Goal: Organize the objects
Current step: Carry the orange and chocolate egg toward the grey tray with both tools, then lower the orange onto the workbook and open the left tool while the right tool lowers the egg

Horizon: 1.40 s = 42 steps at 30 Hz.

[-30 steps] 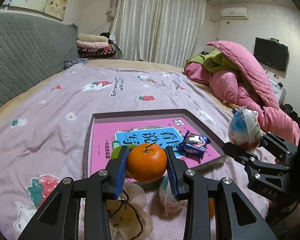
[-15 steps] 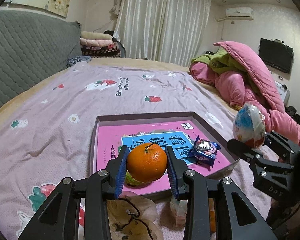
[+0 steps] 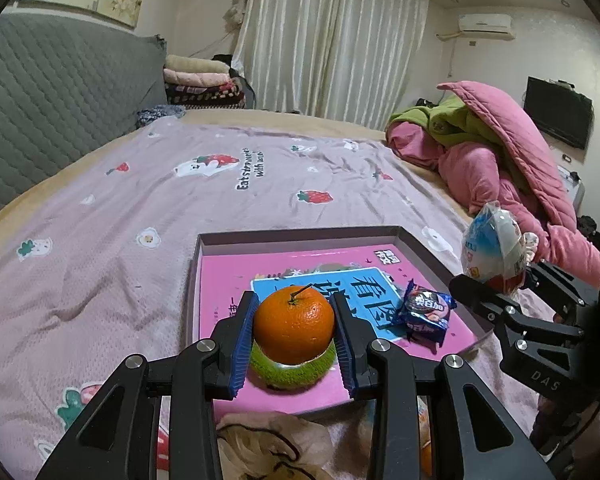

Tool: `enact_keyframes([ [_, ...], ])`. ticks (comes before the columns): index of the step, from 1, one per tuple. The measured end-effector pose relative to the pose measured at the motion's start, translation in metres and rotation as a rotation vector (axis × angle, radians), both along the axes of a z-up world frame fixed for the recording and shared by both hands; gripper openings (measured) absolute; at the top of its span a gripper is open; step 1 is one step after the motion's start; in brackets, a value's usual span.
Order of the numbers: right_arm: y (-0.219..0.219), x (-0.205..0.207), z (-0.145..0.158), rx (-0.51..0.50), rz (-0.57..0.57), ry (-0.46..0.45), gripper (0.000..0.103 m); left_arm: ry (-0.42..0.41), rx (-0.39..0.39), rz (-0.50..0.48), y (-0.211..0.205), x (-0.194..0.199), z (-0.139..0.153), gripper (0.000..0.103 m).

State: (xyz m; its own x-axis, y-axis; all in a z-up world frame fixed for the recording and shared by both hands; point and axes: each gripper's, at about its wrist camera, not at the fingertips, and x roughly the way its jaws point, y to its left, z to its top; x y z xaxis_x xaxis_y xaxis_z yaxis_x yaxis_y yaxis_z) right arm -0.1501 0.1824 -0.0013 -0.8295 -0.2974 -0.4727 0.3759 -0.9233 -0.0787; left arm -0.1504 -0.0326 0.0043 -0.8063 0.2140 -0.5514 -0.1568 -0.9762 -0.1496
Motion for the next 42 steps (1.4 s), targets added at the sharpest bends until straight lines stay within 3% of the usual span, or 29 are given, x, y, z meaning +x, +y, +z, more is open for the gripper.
enact_keyframes([
  [12, -0.009, -0.010, -0.004, 0.024, 0.018, -0.003, 0.049, -0.037, 0.005, 0.035, -0.012, -0.025, -0.007, 0.037],
  [20, -0.013, -0.018, -0.019, 0.039, 0.034, -0.058, 0.049, -0.104, -0.043, 0.059, -0.017, -0.041, -0.028, 0.037],
  [42, -0.023, -0.028, -0.055, 0.078, 0.055, -0.180, 0.049, -0.223, -0.024, 0.068, -0.020, -0.047, -0.061, 0.037],
])
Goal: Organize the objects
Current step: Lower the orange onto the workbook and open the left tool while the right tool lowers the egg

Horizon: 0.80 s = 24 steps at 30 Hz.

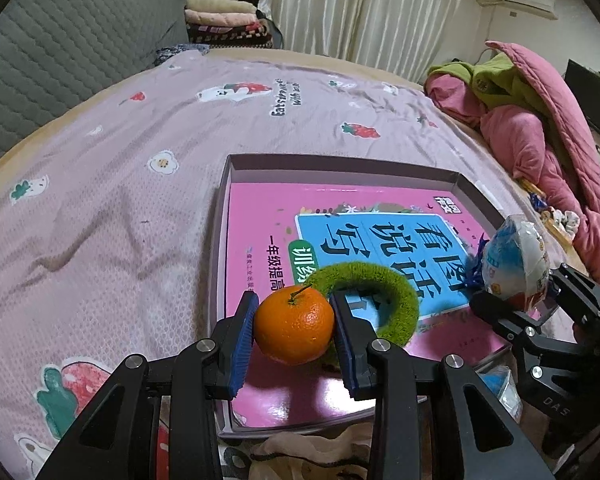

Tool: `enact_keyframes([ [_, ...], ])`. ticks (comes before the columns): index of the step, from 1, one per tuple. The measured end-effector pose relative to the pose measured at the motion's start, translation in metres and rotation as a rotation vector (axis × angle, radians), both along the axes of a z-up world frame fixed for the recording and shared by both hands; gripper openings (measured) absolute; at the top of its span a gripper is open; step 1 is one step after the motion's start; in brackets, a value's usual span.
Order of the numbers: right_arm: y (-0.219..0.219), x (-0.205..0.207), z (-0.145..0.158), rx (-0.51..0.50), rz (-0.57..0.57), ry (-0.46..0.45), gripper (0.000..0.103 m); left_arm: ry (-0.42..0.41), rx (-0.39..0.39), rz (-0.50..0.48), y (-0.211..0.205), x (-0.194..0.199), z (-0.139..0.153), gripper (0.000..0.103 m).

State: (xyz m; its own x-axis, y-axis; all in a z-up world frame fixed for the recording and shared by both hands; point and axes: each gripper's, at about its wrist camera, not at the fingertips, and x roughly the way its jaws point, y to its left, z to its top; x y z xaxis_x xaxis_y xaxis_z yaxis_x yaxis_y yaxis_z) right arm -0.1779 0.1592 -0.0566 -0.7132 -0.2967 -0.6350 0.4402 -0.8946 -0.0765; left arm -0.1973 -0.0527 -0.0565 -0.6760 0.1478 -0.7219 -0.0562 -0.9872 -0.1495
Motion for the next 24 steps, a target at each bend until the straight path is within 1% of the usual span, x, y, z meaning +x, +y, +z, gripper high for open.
enact_keyframes([
  [9, 0.002, -0.004, -0.002, 0.014, -0.026, -0.016, 0.049, -0.007, 0.029, 0.001, -0.003, 0.002, 0.000, 0.037],
  [11, 0.002, -0.004, -0.003, 0.015, -0.025, -0.016, 0.049, -0.002, 0.021, -0.002, -0.002, 0.003, -0.001, 0.038],
  [13, 0.001, -0.005, -0.003, 0.021, -0.028, -0.015, 0.049, 0.007, -0.004, -0.005, 0.001, 0.003, -0.001, 0.038],
  [17, -0.001, -0.004, -0.004, 0.063, -0.043, -0.006, 0.049, 0.016, -0.040, -0.019, 0.008, 0.005, -0.003, 0.038],
  [21, -0.001, -0.006, -0.005, 0.076, -0.045, -0.011, 0.049, 0.010, -0.034, -0.031, 0.011, 0.006, -0.005, 0.038],
  [24, -0.004, -0.007, -0.006, 0.117, -0.049, -0.010, 0.049, 0.009, -0.036, -0.042, 0.015, 0.008, -0.006, 0.038],
])
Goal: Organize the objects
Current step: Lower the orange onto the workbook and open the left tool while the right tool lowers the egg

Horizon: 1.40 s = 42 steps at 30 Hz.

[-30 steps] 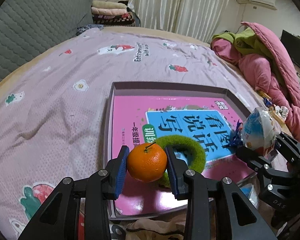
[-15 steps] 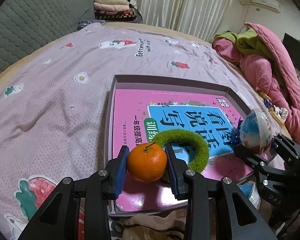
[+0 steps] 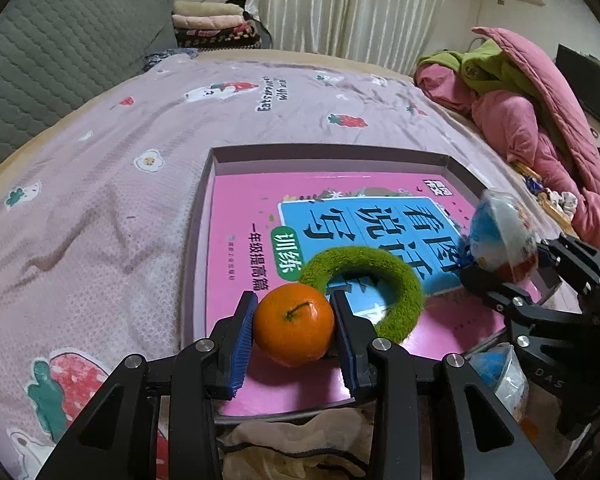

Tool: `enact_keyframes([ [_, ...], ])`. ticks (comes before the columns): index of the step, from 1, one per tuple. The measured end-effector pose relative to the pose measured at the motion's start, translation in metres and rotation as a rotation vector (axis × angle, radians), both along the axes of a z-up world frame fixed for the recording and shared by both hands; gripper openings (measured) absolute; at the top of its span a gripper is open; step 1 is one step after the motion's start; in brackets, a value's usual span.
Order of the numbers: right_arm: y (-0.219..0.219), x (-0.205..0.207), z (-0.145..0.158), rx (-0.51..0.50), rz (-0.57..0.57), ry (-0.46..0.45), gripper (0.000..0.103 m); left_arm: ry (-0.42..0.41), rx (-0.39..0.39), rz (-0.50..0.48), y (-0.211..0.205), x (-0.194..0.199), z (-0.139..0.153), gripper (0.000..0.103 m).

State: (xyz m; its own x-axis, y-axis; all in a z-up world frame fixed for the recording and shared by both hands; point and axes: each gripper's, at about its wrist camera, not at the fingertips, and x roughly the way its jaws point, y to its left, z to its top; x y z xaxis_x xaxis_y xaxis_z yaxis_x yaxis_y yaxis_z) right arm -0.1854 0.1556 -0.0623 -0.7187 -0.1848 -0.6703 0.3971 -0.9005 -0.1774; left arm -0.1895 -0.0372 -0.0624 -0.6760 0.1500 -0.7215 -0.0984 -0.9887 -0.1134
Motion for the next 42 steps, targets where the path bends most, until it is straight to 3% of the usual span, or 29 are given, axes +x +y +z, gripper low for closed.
enact_keyframes([
  [7, -0.008, -0.004, 0.000, 0.028, 0.027, -0.018, 0.050, 0.006, 0.004, 0.014, -0.002, 0.001, 0.002, 0.038],
  [42, -0.005, 0.007, 0.003, -0.033, 0.058, -0.047, 0.055, 0.005, 0.017, 0.023, -0.011, 0.003, 0.006, 0.038],
])
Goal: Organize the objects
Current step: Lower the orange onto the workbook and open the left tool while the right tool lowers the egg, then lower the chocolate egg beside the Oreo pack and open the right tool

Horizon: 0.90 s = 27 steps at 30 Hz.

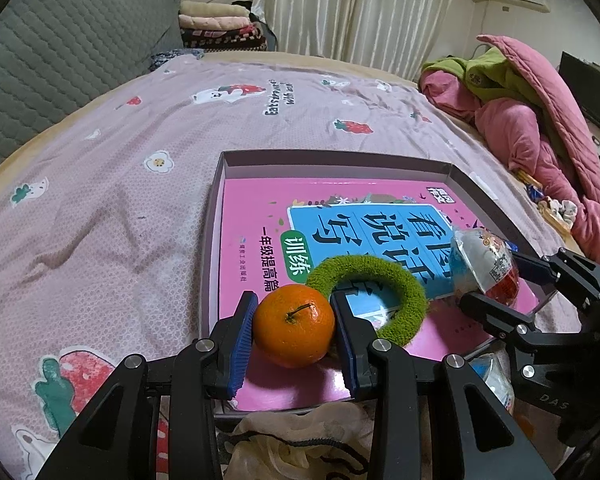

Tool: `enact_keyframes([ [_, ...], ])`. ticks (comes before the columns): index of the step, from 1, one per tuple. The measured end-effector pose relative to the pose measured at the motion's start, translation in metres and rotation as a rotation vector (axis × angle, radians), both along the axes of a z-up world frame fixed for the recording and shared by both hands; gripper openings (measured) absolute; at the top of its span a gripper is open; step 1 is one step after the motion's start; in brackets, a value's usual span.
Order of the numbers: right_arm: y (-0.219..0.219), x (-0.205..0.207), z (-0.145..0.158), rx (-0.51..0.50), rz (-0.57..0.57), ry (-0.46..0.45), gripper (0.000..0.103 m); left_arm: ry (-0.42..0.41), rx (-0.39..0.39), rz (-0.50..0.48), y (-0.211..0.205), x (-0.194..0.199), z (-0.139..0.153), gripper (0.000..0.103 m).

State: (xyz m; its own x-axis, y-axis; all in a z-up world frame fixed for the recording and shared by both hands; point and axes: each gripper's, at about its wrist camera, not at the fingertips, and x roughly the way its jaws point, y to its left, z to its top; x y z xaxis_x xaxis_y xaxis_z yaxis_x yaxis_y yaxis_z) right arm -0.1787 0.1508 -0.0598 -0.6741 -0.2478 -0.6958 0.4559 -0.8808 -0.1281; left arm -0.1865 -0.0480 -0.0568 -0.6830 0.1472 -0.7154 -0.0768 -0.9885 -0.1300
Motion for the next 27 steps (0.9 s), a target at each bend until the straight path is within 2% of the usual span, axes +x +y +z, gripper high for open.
enact_keyframes([
  [10, 0.0079, 0.0029, 0.0016, -0.039, -0.016, -0.007, 0.060, 0.009, 0.011, 0.008, -0.0042, 0.0015, 0.0040, 0.038],
  [27, 0.0091, 0.0071, 0.0034, -0.032, -0.024, 0.008, 0.063, 0.030, 0.021, 0.006, -0.0053, 0.0063, 0.0102, 0.038],
])
